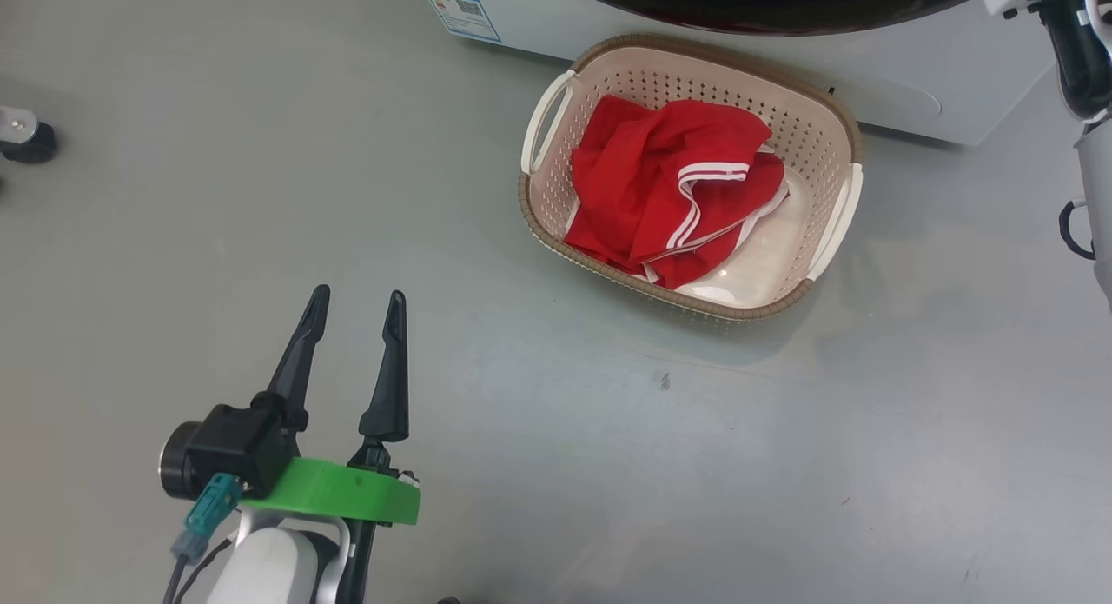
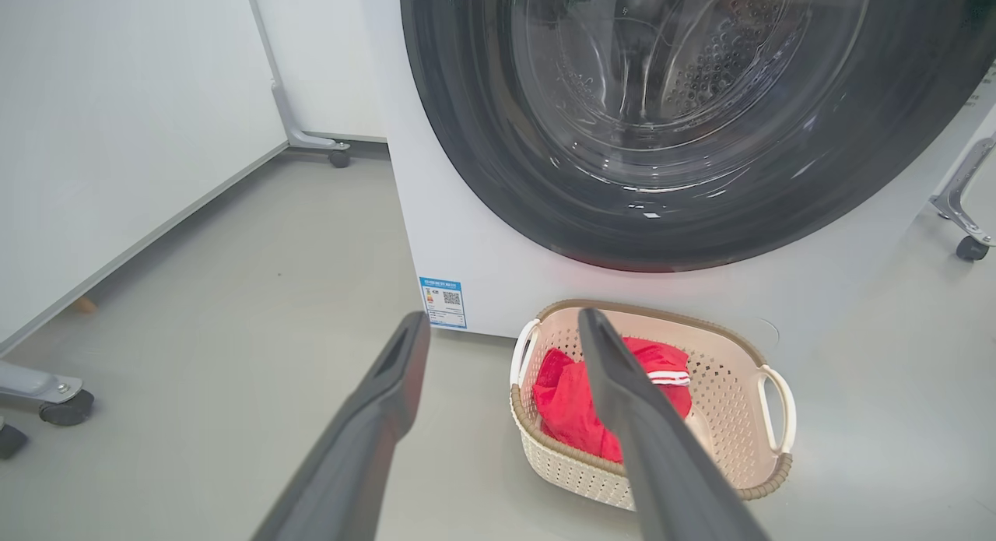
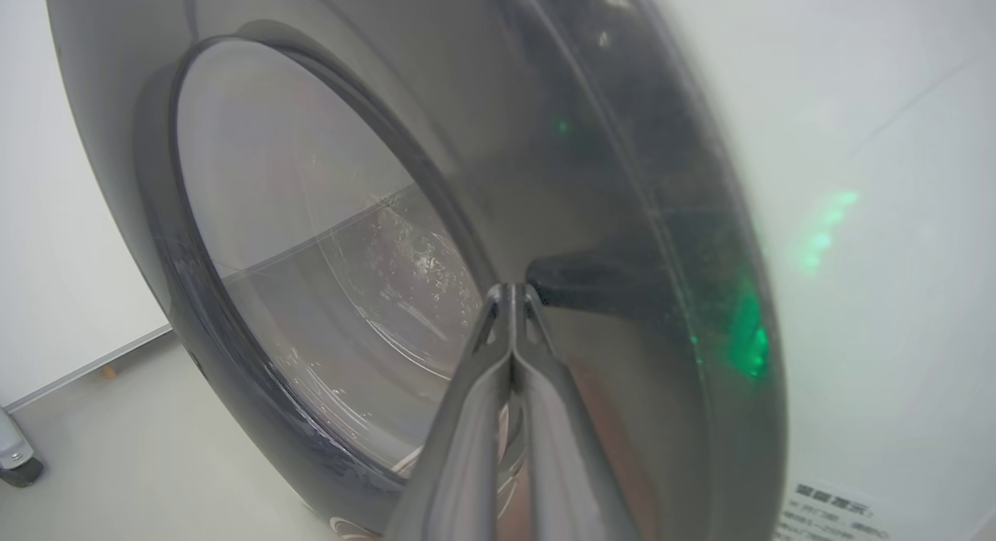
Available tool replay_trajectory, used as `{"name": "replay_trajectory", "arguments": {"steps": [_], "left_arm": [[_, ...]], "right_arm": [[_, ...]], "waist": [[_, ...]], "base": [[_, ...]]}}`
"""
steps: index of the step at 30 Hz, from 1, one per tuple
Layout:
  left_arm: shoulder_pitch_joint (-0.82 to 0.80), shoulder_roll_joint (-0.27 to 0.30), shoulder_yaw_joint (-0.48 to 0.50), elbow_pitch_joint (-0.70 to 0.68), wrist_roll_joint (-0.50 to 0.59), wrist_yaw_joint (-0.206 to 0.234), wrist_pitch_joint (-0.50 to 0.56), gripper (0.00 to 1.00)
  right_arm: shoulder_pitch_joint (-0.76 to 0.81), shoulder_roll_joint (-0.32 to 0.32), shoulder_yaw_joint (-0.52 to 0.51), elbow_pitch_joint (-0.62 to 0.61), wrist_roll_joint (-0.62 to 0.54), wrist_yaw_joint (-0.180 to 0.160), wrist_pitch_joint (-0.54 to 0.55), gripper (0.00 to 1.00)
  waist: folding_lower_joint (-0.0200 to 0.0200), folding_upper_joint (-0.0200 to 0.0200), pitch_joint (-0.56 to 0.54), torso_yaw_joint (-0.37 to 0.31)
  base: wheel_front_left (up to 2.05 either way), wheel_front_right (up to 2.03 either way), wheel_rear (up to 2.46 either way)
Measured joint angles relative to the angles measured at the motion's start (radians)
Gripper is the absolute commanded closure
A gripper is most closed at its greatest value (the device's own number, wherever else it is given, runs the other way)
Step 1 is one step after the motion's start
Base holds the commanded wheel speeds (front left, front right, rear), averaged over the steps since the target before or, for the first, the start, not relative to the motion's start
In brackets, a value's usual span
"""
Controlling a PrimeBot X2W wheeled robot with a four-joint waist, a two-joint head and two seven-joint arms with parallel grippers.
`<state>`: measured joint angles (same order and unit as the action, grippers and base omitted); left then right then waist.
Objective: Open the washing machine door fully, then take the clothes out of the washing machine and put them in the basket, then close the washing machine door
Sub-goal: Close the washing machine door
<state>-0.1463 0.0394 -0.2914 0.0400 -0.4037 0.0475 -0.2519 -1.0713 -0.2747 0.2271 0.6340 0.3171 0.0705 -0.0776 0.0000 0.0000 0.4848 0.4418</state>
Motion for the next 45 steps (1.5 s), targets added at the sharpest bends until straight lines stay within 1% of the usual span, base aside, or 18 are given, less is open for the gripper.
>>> {"name": "replay_trajectory", "arguments": {"steps": [5,10,16,18,20,25,26,27,28,29,32,45], "left_arm": [[-0.009,-0.001,0.005,0.005,0.000,0.000,0.000,0.00],[-0.009,-0.002,0.010,0.019,0.000,-0.001,0.000,0.00],[-0.008,-0.002,0.019,0.030,0.000,-0.005,0.000,0.00],[-0.008,-0.002,0.020,0.033,0.001,-0.006,0.000,0.00],[-0.007,-0.002,0.023,0.038,0.002,-0.006,0.000,0.00],[-0.003,-0.002,0.035,0.044,0.010,-0.006,0.000,0.00],[0.001,-0.002,0.038,0.045,0.011,-0.006,0.000,0.00],[0.006,-0.002,0.042,0.046,0.011,-0.006,0.000,0.00],[0.011,-0.002,0.046,0.047,0.012,-0.006,0.000,0.00],[0.015,-0.001,0.050,0.048,0.017,-0.006,0.000,0.00],[0.025,0.008,0.056,0.050,0.028,-0.006,0.000,0.00],[0.080,0.052,0.064,0.076,0.039,-0.018,0.000,0.00]], "right_arm": [[-0.002,0.004,0.020,0.027,-0.005,0.001,-0.028,1.00],[0.026,0.006,0.039,0.039,-0.007,0.009,-0.071,1.00],[0.116,0.021,0.062,0.041,-0.007,0.025,-0.126,1.00],[0.133,0.023,0.067,0.039,-0.007,0.026,-0.132,1.00],[0.172,0.024,0.074,0.033,-0.007,0.033,-0.140,1.00],[0.295,0.033,0.071,0.019,0.010,0.033,-0.158,1.00],[0.324,0.037,0.071,0.017,0.011,0.033,-0.158,0.81],[0.354,0.042,0.070,0.014,0.015,0.033,-0.159,0.34],[0.381,0.050,0.068,0.010,0.021,0.033,-0.164,0.02],[0.407,0.058,0.065,0.007,0.027,0.033,-0.166,0.00],[0.474,0.074,0.045,-0.007,0.049,0.029,-0.166,0.00],[0.695,0.116,0.007,-0.093,0.068,-0.015,-0.167,0.00]], "waist": [[0.0000,0.0000,-0.006,-0.004],[0.0000,0.0000,-0.025,-0.012],[0.0000,0.0000,-0.058,-0.024],[0.0000,0.0000,-0.064,-0.026],[0.0000,0.0000,-0.077,-0.031],[-0.0001,0.0000,-0.110,-0.049],[-0.0001,0.0000,-0.117,-0.054],[-0.0001,0.0000,-0.124,-0.060],[-0.0001,0.0000,-0.130,-0.067],[-0.0001,0.0000,-0.137,-0.074],[-0.0001,0.0000,-0.158,-0.097],[-0.0001,0.0000,-0.260,-0.210]], "base": [[0.00,0.00,0.00],[0.00,0.00,0.00],[0.00,0.00,0.00],[0.00,0.00,0.00],[0.00,0.00,0.00],[0.00,0.00,0.00],[0.00,0.00,0.00],[0.00,0.00,0.00],[0.00,0.00,0.00],[0.00,0.00,0.00],[0.00,0.00,0.00],[0.00,0.00,0.00]]}}
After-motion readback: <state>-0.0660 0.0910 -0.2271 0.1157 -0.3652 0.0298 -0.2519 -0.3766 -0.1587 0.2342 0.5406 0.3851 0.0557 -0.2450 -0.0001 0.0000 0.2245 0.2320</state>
